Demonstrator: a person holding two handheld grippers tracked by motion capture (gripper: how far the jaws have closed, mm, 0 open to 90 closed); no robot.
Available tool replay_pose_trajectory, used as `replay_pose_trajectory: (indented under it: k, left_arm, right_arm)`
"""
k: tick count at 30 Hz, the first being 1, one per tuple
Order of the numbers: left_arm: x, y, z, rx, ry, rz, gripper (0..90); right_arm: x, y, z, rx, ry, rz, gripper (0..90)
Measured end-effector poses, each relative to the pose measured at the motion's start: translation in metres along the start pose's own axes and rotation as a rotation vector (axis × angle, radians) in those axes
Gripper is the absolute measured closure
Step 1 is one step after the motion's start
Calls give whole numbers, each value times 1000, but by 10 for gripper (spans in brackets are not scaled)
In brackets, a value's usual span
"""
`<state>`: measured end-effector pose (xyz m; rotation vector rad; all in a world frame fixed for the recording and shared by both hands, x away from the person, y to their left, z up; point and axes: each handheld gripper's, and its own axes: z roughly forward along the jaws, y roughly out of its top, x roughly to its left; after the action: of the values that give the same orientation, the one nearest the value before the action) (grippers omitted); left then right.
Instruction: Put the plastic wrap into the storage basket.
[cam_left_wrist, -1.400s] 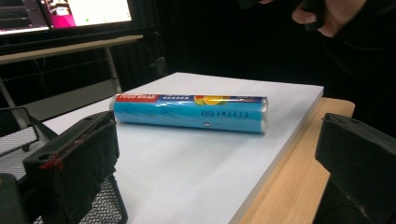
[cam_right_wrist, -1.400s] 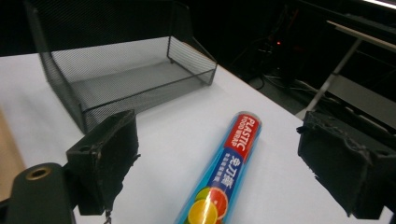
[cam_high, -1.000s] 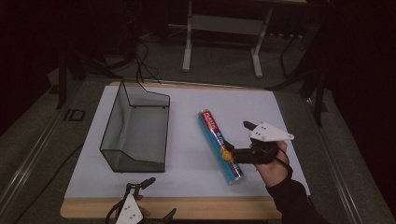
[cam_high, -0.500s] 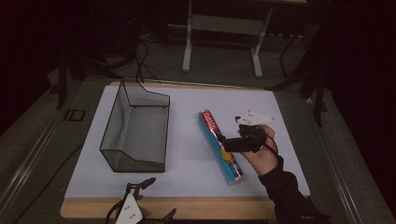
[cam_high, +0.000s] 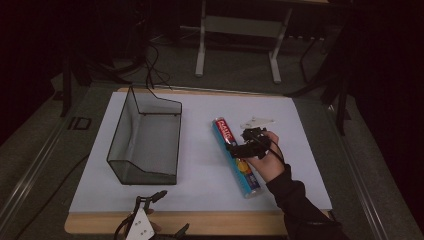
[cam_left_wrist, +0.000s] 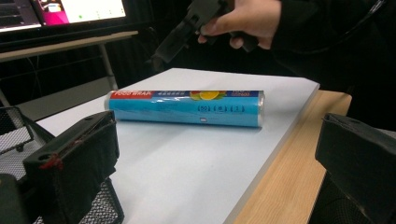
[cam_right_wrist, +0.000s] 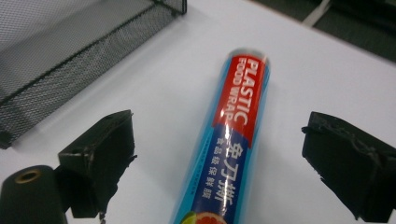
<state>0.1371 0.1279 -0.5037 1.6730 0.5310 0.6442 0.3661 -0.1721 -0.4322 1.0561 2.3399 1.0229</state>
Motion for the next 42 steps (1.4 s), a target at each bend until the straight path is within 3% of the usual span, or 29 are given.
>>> replay_pose_trajectory:
  k: [7, 12, 23, 26, 29, 35, 37, 42]
  left_arm:
    - [0, 0, 0, 1, -3, -2, 1]
    - [0, 0, 0, 2, -6, 1, 1]
    - [0, 0, 0, 6, -6, 2, 1]
    - [0, 0, 0, 5, -6, 2, 1]
    - [0, 0, 0, 9, -4, 5, 1]
    - [0, 0, 0, 8, -2, 4, 1]
    - [0, 0, 0, 9, -2, 5, 2]
    - [0, 0, 0, 11, 1, 6, 2]
  right_arm:
    - [-4, -4, 23, 75, 3, 54, 96]
    - [-9, -13, 42, 162, 18, 112, 133]
    - [-16, -19, 68, 311, 5, 147, 173]
    - [-16, -19, 73, 358, 10, 160, 257]
    - [-18, -18, 76, 403, 14, 194, 257]
    - [-14, -11, 87, 494, -17, 174, 272]
    - [-14, -10, 88, 500, -22, 177, 273]
    - [-13, -7, 96, 598, -36, 169, 272]
